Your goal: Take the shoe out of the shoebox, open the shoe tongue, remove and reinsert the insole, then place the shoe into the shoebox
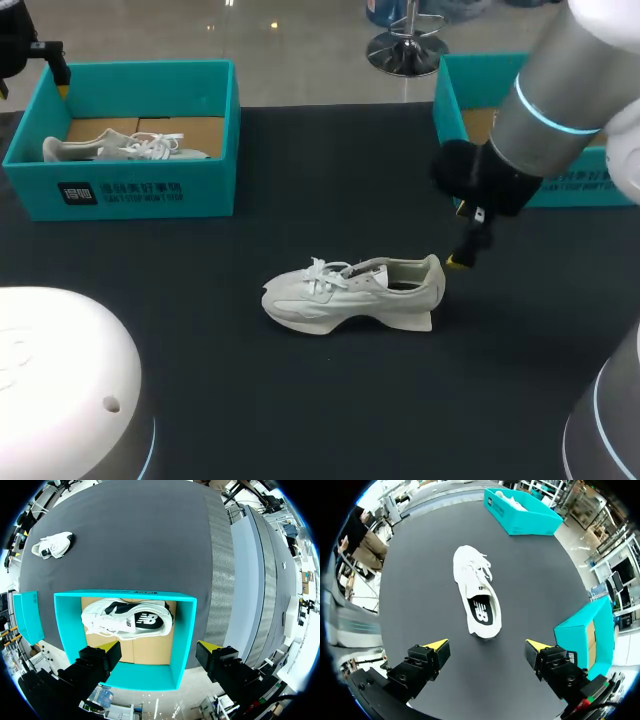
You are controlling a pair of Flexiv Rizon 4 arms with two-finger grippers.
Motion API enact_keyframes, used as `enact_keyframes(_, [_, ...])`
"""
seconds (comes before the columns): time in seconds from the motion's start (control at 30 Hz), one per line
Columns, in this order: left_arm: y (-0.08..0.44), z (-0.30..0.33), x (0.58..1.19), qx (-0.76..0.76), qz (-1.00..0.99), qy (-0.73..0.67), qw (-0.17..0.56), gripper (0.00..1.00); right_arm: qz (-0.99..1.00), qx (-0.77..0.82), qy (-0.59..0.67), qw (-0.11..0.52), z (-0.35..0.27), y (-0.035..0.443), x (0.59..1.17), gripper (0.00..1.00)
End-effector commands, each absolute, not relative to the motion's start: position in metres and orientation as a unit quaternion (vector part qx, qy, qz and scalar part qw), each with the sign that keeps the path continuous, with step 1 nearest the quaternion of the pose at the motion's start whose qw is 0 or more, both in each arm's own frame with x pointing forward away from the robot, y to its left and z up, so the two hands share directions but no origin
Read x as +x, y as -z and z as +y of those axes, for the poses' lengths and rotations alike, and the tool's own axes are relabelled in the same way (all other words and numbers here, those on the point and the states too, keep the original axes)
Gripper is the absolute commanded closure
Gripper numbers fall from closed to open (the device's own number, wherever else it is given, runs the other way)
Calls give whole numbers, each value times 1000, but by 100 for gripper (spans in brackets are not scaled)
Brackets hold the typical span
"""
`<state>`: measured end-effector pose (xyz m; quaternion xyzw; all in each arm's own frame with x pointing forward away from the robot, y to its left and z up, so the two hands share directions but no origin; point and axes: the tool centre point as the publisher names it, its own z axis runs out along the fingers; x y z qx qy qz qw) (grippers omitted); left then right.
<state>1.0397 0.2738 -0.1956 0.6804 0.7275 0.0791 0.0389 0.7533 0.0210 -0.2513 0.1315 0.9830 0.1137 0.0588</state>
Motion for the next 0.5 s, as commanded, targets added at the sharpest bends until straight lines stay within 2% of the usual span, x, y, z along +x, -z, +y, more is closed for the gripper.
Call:
enact_keyframes(0.03, [195, 274, 1038, 680, 727, -81, 39, 0, 990, -12, -134, 46, 16, 249, 762, 0])
enact_keyframes(0.1, [195, 274, 1038, 680, 727, -81, 39, 0, 993, 50, -97, 36, 14, 247, 769, 0])
enact_keyframes(0.5, [195, 274, 1038, 680, 727, -81, 39, 0, 993, 50, -97, 36, 14, 247, 769, 0])
